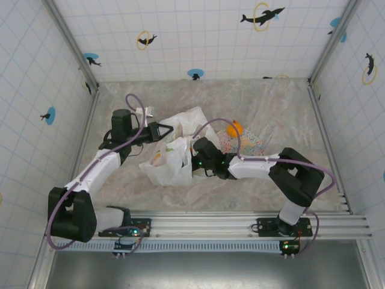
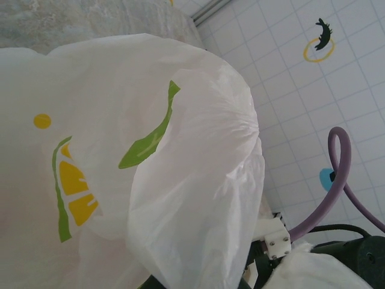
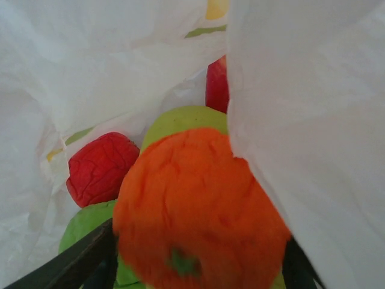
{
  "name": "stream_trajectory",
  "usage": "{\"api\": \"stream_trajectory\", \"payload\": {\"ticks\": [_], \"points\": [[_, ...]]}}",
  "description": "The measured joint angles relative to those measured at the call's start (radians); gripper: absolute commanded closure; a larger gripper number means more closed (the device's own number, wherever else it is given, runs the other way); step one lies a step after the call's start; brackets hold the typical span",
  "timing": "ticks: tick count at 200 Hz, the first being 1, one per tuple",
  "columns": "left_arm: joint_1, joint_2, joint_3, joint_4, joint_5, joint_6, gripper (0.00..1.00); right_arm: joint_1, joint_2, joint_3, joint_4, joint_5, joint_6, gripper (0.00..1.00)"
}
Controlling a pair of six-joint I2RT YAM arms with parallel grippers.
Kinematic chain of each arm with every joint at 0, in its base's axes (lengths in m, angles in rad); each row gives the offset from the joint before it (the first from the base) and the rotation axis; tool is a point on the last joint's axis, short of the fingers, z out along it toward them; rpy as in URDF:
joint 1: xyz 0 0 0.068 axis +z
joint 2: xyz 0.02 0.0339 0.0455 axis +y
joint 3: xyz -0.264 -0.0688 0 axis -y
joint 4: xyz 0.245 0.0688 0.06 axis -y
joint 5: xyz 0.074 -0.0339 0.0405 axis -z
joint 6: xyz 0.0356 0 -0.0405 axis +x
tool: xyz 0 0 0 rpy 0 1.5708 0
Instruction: Place the fruits into the plastic bag
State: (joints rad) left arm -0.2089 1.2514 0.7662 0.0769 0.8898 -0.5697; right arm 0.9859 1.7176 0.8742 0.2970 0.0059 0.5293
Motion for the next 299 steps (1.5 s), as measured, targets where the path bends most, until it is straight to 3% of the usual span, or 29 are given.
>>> {"api": "stream_trajectory", "payload": {"ticks": [88, 154, 242, 299], "points": [[0.000, 0.015, 0.000, 0.000, -0.017, 0.003, 1.00, -0.039, -0.116, -0.038, -0.004, -0.003, 0.019, 0.06], [0.000, 0.015, 0.001, -0.018, -0.045, 0.008, 1.00, -0.064, -0.280, -0.134, -0.093, -0.017, -0.011, 0.10], [0.020, 0.021, 0.013, -0.046, -0.069, 0.023, 1.00, -0.125, -0.522, -0.189, -0.351, -0.208, -0.135, 0.12], [0.020, 0.034, 0.013, -0.046, -0.068, 0.023, 1.00, -0.170, -0.602, -0.189, -0.478, -0.035, -0.135, 0.14]]}}
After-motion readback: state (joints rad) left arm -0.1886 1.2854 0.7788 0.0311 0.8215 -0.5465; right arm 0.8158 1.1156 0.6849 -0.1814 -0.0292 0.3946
